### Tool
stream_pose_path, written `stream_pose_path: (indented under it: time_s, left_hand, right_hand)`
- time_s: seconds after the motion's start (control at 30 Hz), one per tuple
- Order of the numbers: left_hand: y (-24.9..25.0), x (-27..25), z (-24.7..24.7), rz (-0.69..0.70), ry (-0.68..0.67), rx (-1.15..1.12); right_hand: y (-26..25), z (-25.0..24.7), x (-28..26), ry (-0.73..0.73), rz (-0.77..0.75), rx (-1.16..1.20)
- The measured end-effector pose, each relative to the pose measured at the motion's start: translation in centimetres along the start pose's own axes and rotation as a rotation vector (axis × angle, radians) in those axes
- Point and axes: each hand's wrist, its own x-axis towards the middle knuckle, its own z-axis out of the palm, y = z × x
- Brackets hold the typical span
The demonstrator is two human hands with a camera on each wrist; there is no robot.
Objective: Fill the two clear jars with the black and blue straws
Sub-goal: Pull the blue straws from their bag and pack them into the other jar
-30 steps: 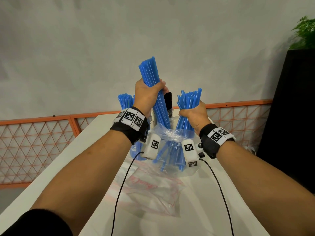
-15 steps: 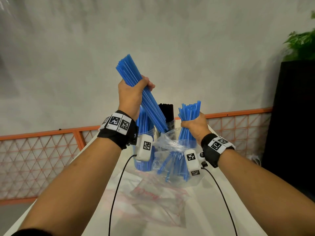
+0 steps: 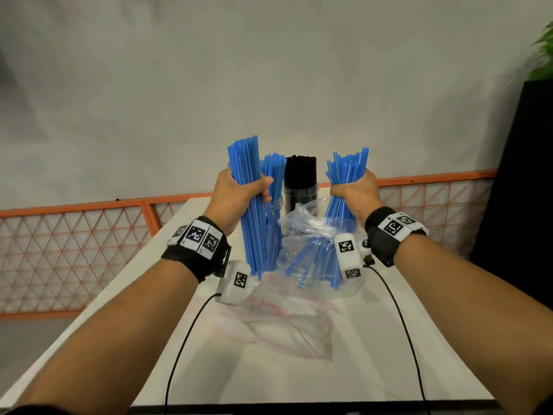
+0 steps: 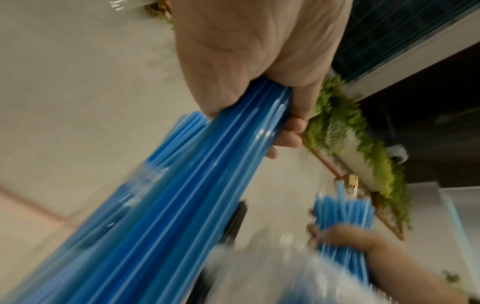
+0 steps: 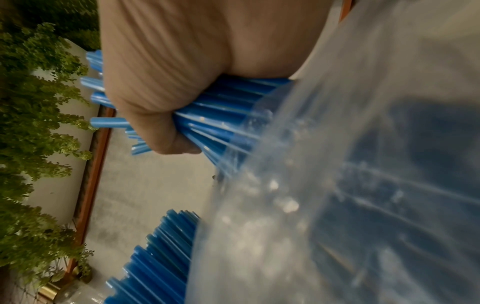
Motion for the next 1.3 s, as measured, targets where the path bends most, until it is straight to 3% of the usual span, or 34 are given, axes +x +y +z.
stream_pose_path:
  time_s: [0.17,0.37,0.63,0.77,1.0,1.1,1.3]
  left_hand:
    - [-5.4,-2.8,-0.2,-0.094,-0.011,0.004]
    - [-7.3,-2.4,-1.2,-0.123,0.017,-0.112]
    - [-9.7,-3.1,-1.1,-0.158,0.053,-0.073]
    - [-6.3,-2.1,-1.7,-0.139,0.128,-0.051]
    - [5.2,3.5,-3.2,0.256,0.269,-0.124]
    - [5.1,4.3,-2.2,0.242,0.245,-0.101]
    - [0.3,3.9,-0.3,0.124,0.172,0.061]
  right_hand:
    - [0.3,0.1,0.2,0.014,-0.015,-0.008]
    - [0.7,0.1,0.3,0.015,-0.019,0.006]
    - [0.8,0.1,0.5,0.003,-0.028,0.019]
    - [1.0,0.0,0.6,0.001,-0.017,0.024]
    - [1.1,0.0,0.8,-0.007,-0.007,0.023]
    - [1.2,0.0,0.8,-0.009,-0.008,0.021]
    - [1.1,-0.1,0.7,-0.010,-0.012,0.029]
